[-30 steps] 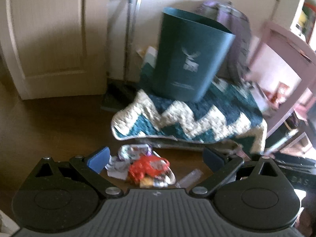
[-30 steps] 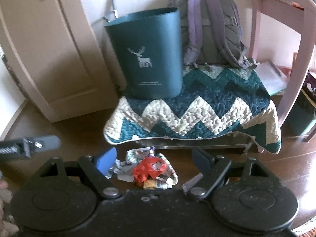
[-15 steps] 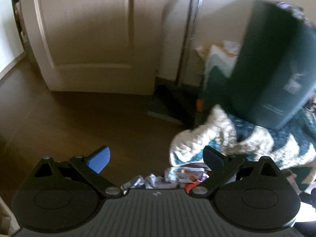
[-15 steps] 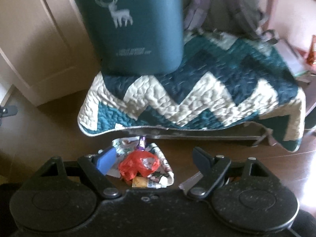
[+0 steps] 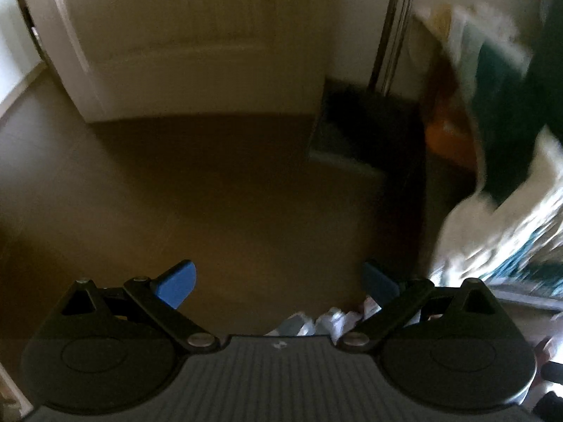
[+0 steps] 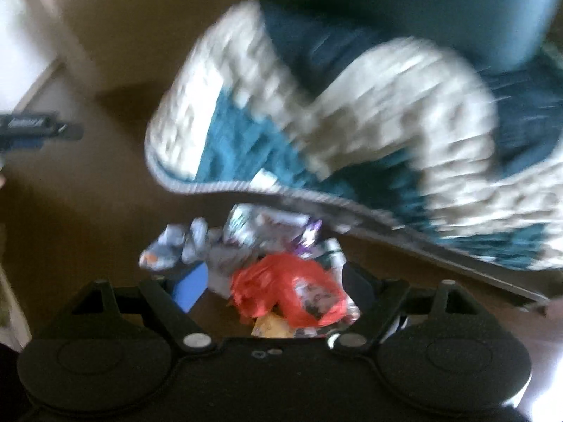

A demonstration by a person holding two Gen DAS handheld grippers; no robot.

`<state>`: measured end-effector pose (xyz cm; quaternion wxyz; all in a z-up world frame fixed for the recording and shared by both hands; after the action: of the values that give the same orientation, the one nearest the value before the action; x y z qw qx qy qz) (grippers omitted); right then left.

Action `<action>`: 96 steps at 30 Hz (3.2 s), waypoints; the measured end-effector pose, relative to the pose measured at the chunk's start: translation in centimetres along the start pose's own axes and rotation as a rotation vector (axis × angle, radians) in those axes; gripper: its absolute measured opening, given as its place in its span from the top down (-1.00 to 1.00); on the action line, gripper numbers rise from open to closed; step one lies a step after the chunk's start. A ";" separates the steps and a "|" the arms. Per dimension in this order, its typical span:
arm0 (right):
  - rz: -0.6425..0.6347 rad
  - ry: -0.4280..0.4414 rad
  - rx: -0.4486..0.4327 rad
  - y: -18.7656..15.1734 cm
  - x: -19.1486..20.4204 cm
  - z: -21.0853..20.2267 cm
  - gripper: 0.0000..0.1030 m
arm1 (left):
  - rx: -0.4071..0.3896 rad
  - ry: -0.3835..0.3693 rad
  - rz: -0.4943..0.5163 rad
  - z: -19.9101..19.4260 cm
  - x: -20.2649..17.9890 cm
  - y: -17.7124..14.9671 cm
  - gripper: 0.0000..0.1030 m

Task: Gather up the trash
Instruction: 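Lower the left tool to the white plastic bag while the right tool lowers to the red bag, then close the left tool on the white plastic bag while the right tool grasps the red bag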

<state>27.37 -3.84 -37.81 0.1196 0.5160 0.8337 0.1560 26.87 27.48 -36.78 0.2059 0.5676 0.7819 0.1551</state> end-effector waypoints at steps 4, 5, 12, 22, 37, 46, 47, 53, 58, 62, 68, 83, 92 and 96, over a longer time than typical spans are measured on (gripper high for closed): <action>-0.117 0.024 0.071 -1.3 3.3 5.6 -0.59 | 0.102 0.010 0.048 6.0 1.0 -3.9 -0.96; -0.145 0.022 0.082 -1.6 3.9 6.8 -0.59 | 0.129 0.003 0.054 7.3 1.2 -4.8 -0.96; -0.241 0.044 0.175 -3.6 7.0 13.9 -0.58 | 0.257 -0.049 0.124 14.8 0.8 -10.3 -0.96; -0.353 0.013 0.216 -5.3 8.8 19.4 -0.57 | 0.363 -0.042 0.172 21.6 2.1 -13.9 -0.83; -0.443 -0.040 0.209 -5.5 9.1 21.4 -0.48 | 0.425 -0.069 0.059 25.1 3.6 -15.6 0.25; -0.493 -0.026 0.175 -5.3 9.4 20.5 -0.09 | 0.370 -0.104 0.015 24.3 3.8 -16.0 0.78; -0.497 -0.027 0.166 -5.2 9.5 20.3 -0.07 | 0.363 -0.109 0.008 24.0 3.8 -16.0 0.80; -0.468 0.005 0.115 -4.3 8.9 16.3 -0.03 | 0.336 -0.112 -0.018 22.3 3.8 -16.8 0.86; -0.450 0.025 0.081 -3.8 8.0 12.3 -0.03 | 0.314 -0.117 -0.071 20.9 4.0 -16.7 0.90; -0.437 0.049 0.075 -3.4 7.9 10.5 -0.03 | 0.316 -0.114 -0.103 20.4 4.2 -16.8 0.89; -0.441 0.062 0.093 -3.6 8.5 10.3 -0.03 | 0.317 -0.104 -0.097 20.2 4.5 -15.9 0.32; -0.376 0.093 0.106 -2.7 8.3 10.0 -0.03 | 0.333 -0.048 -0.168 25.0 6.4 -15.4 0.58; -0.366 0.085 0.057 -1.8 8.4 5.0 -0.03 | 0.253 -0.036 -0.198 19.1 7.2 -14.7 0.81; -0.361 0.056 0.017 -1.3 7.7 0.5 -0.03 | 0.179 -0.037 -0.181 13.7 6.8 -12.8 0.81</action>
<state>23.13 2.57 -39.09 0.1181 0.3545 0.9170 0.1394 21.32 30.11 -55.74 0.1821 0.5135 0.8367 0.0549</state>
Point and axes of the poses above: each gripper's, at about its wrist camera, not at the fingertips, and z roughly the way its jaws point, x to its left, y to its top, the point moved 8 cm from there along z, roughly the way its jaws point, and after that the axes turned 11 degrees about -y, right-handed, at the moved point
